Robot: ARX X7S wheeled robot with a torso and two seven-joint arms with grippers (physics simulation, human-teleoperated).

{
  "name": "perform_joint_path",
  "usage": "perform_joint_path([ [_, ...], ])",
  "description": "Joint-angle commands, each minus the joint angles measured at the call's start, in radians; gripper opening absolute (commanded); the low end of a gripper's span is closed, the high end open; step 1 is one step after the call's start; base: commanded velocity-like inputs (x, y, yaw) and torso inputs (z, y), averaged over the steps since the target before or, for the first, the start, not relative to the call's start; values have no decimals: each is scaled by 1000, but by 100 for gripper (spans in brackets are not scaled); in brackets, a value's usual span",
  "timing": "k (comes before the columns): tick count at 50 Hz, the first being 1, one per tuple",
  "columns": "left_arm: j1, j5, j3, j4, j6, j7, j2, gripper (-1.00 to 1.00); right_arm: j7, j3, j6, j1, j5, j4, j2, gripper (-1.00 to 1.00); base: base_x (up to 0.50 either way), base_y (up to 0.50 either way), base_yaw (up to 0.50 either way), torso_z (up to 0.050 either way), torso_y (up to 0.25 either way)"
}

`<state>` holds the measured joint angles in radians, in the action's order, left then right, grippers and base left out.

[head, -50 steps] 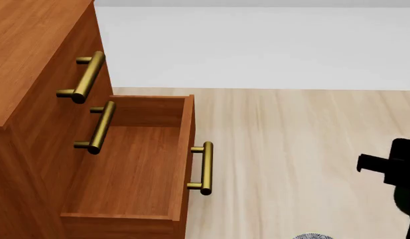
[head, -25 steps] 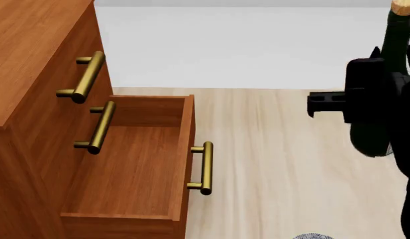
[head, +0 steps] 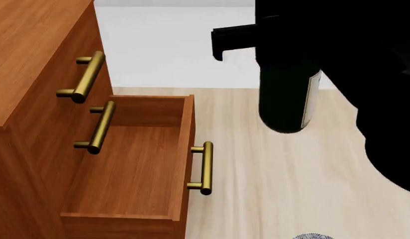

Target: Put the wine bottle in the bottom drawer of the cabinet.

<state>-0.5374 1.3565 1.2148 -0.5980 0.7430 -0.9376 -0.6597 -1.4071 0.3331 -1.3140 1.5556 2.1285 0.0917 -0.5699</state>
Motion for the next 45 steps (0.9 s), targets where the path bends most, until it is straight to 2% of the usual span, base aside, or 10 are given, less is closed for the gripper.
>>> perform_joint_path([
  [1,-1,-1,-6,2,-1,-1,-4,100,-139,175,148,136,198,-120,62,-100,0,0,0,0,0],
  [4,1,2,-3,1,0,-3,-5,100,-121,210,152,153,225,-148,81,-100,0,0,0,0,0],
  [7,0,-3,-4,-4,-4,5,-6,100,-113,222,166,143,164,-143,101,-100,0,0,0,0,0],
  [10,0,6,-4,-2,-1,-2,-10,100,-153,261,284,111,244,-171,118,-100,0,0,0,0,0],
  [16,32,-15,14,-13,-8,46,27,100,-71,294,290,97,175,-232,176,-100,0,0,0,0,0],
  [20,21,-13,-3,-10,-3,30,7,100,-55,303,326,74,196,-274,208,-100,0,0,0,0,3],
  [26,39,-22,9,-16,-8,57,29,100,-4,309,374,66,190,-385,258,-100,0,0,0,0,0],
  [34,44,-30,10,-14,-13,68,37,100,77,315,375,67,202,-507,303,-100,0,0,0,0,1],
  [43,46,-31,10,-17,-14,67,34,100,209,346,356,72,131,-663,343,-100,0,0,0,0,0],
  [45,24,-23,-9,-7,-10,40,9,100,238,349,353,74,124,-697,354,-100,0,0,0,0,0],
])
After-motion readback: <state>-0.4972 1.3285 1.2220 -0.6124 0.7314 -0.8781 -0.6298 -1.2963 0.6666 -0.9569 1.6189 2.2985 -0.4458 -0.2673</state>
